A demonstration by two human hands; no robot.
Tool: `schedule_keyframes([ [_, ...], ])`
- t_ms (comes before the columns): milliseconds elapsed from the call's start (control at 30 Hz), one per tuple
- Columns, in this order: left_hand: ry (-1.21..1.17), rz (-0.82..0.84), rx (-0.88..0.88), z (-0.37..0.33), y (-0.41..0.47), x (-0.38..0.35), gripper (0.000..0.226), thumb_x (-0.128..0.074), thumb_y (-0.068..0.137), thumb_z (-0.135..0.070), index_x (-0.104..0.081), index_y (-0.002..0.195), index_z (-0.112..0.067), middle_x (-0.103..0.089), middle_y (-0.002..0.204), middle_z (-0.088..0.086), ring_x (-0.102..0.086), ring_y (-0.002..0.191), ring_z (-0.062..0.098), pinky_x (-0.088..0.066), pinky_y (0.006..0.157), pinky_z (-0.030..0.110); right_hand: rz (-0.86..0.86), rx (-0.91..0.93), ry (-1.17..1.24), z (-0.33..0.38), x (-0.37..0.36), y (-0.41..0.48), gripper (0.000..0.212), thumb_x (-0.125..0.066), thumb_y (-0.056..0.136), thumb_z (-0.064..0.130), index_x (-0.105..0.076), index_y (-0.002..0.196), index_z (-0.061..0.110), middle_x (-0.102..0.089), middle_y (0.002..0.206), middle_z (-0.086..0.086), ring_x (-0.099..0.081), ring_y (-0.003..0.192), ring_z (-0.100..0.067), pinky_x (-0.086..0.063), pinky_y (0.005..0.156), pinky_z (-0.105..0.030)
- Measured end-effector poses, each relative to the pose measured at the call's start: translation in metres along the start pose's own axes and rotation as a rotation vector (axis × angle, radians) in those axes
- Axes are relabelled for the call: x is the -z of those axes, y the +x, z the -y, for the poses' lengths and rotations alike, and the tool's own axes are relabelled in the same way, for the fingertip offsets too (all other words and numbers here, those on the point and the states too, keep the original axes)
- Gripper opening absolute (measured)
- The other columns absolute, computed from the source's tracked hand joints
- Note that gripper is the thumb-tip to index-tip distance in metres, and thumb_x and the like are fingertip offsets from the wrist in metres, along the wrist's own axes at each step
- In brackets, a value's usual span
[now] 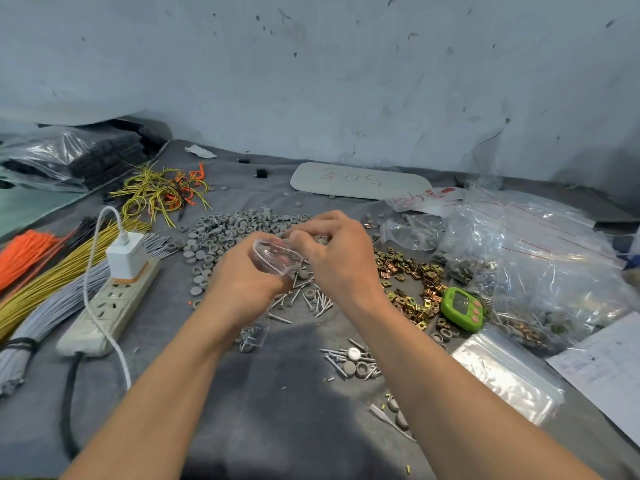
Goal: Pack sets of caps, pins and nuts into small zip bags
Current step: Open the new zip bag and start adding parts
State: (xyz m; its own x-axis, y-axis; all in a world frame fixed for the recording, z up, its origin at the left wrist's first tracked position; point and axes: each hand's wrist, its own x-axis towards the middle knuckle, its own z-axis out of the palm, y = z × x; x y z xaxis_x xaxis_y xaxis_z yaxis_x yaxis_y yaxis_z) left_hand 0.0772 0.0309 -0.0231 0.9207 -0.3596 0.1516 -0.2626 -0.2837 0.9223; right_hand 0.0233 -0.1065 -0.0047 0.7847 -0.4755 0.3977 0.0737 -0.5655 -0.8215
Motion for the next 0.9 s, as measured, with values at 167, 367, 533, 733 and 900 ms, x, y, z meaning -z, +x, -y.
schedule_keyframes([
  [167,-0.102,-0.059,0.037,0.005,0.003,0.008,0.044,-0.079,0.072,0.006,-0.071,0.103,-0.025,-0.078,0.085,-0.008,-0.074,0.078,0.011,-0.055,0.069,0.038,-0.034,-0.11,-0.192,-0.023,0.005,0.008,0.02,-0.076,0.092,0.024,-0.079,0.076,0.035,-0.06,0.083,0.027,-0.064,0.096,-0.004,-0.05,0.101,-0.039],
  [367,-0.14,-0.083,0.043,0.007,0.003,0.011,0.042,-0.08,0.073,0.005,-0.07,0.098,-0.028,-0.078,0.084,-0.013,-0.072,0.074,0.001,-0.048,0.07,0.026,0.225,-0.133,-0.673,-0.052,-0.017,-0.002,0.012,-0.075,0.093,0.028,-0.081,0.101,0.035,-0.071,0.122,0.004,-0.052,0.123,-0.024,-0.04,0.109,-0.044],
  [533,-0.107,-0.086,0.043,0.009,0.004,0.014,0.044,-0.081,0.072,0.004,-0.069,0.096,-0.031,-0.077,0.083,-0.015,-0.072,0.076,0.002,-0.051,0.074,0.029,0.196,-0.135,-0.652,-0.059,-0.023,-0.005,0.01,-0.073,0.094,0.031,-0.081,0.101,0.033,-0.073,0.115,0.005,-0.055,0.114,-0.022,-0.041,0.107,-0.042],
  [733,-0.007,-0.096,0.032,0.008,0.001,0.011,0.043,-0.082,0.071,-0.007,-0.068,0.101,-0.035,-0.076,0.086,-0.008,-0.073,0.078,0.014,-0.06,0.07,0.035,-0.086,-0.121,-0.1,-0.025,-0.001,0.005,0.013,-0.084,0.084,0.03,-0.078,0.074,0.035,-0.071,0.074,0.026,-0.067,0.078,0.007,-0.049,0.077,-0.008],
  [900,0.056,-0.036,0.048,0.003,0.0,0.008,0.046,-0.082,0.062,-0.012,-0.067,0.098,-0.036,-0.075,0.083,-0.009,-0.071,0.082,0.018,-0.059,0.077,0.045,0.043,0.1,-0.131,0.01,0.002,-0.003,0.006,-0.086,0.08,0.037,-0.083,0.086,0.038,-0.065,0.1,0.023,-0.053,0.102,-0.001,-0.04,0.092,-0.02],
])
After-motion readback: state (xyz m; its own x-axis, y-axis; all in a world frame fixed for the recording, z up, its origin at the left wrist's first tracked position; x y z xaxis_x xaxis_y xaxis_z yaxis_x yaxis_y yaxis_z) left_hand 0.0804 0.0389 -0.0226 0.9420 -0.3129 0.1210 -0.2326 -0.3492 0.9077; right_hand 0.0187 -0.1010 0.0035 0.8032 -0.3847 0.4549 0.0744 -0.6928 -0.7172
